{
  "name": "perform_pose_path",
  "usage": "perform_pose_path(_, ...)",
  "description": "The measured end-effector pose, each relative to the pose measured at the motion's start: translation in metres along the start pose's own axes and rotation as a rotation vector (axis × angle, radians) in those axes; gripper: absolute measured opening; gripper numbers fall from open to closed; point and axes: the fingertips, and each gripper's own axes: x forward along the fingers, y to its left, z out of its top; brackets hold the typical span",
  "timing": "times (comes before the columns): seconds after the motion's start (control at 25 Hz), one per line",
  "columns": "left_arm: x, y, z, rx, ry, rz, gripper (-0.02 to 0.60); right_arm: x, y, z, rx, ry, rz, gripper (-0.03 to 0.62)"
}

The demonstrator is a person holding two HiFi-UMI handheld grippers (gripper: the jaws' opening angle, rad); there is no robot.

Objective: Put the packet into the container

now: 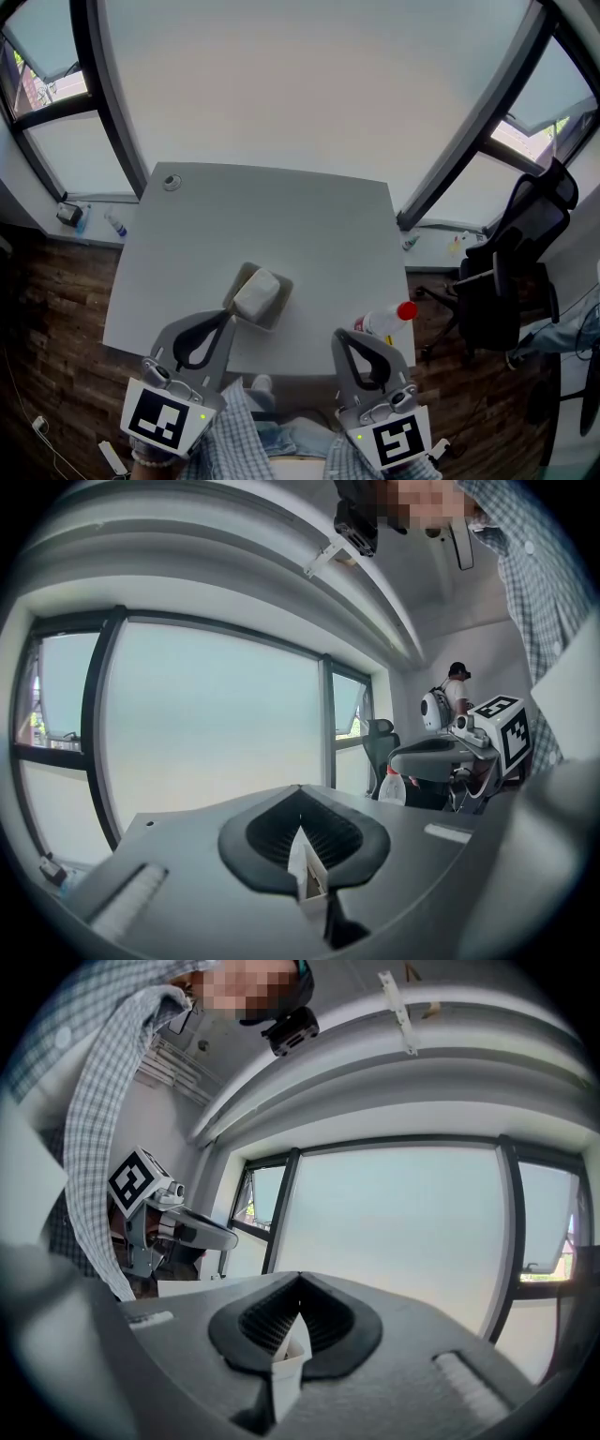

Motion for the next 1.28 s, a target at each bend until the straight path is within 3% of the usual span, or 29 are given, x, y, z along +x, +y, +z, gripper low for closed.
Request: perform_pose_path(1.28,0.019,-0.005,0.003,0.000,-0.004,-0.053,0.005,-0.004,-0.008,-0.007,-0.028,0.041,-0.037,0.002)
